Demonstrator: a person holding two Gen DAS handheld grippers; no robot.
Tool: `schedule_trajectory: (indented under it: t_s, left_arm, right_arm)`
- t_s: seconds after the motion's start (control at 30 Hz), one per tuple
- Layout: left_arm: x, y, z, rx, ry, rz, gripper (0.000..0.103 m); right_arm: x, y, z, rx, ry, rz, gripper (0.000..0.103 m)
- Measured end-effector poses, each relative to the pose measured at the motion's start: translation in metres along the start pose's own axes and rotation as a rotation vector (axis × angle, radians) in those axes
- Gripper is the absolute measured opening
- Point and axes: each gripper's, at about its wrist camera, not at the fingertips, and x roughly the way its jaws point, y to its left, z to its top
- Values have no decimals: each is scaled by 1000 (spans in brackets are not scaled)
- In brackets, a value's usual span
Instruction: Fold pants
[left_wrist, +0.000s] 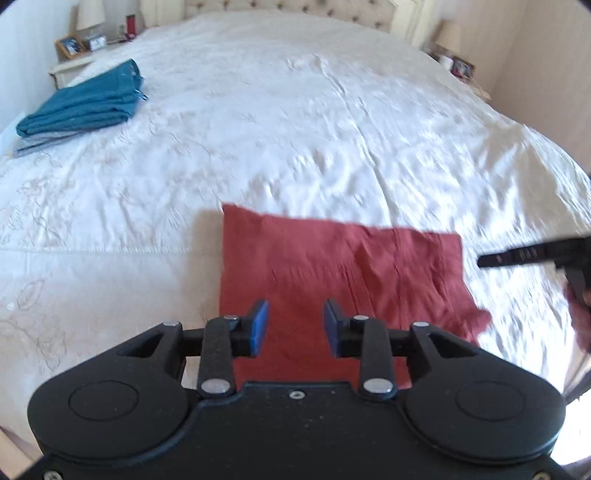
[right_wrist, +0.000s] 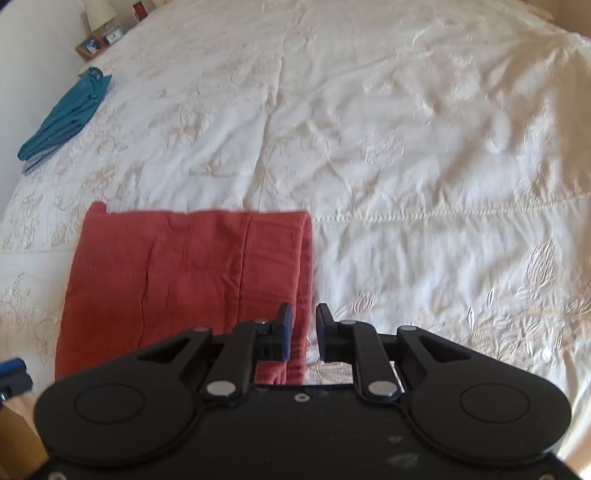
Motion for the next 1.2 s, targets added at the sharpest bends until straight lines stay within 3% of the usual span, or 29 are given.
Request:
schedule_trajectory:
  t_s: [0.23, 0.4, 0.43, 0.5, 0.63, 0.83, 1.0, 1.1, 1.2]
  left_arm:
    - [93, 10, 50, -28, 24, 83, 44]
    - [165, 58, 51, -173, 183, 237, 51]
    - [174, 68, 49, -202, 203, 221, 52]
    - [175, 71, 49, -186, 190, 212, 54]
    - [154, 49, 47, -18, 157, 252, 52]
    - [89, 36, 25, -32, 125, 216, 50]
    - [77, 7, -26, 79, 216, 217, 51]
    - [84, -3, -62, 146, 247, 280, 53]
    - [83, -5, -67, 148, 252, 284, 53]
  right_arm:
    - [17, 32, 11, -84, -23, 71, 23]
    - [50, 31, -4, -104, 62, 13, 22]
    - [56, 28, -8, -102, 79, -10, 22]
    - [61, 21, -14, -83, 93, -25, 24]
    - [58, 11, -16, -37, 98, -14, 26]
    - [28, 12, -17, -44, 43, -20, 30]
    - [16, 41, -35, -171, 32, 32, 40]
    - [30, 56, -65, -310, 81, -15, 40]
    - [32, 63, -82, -392, 76, -45, 40]
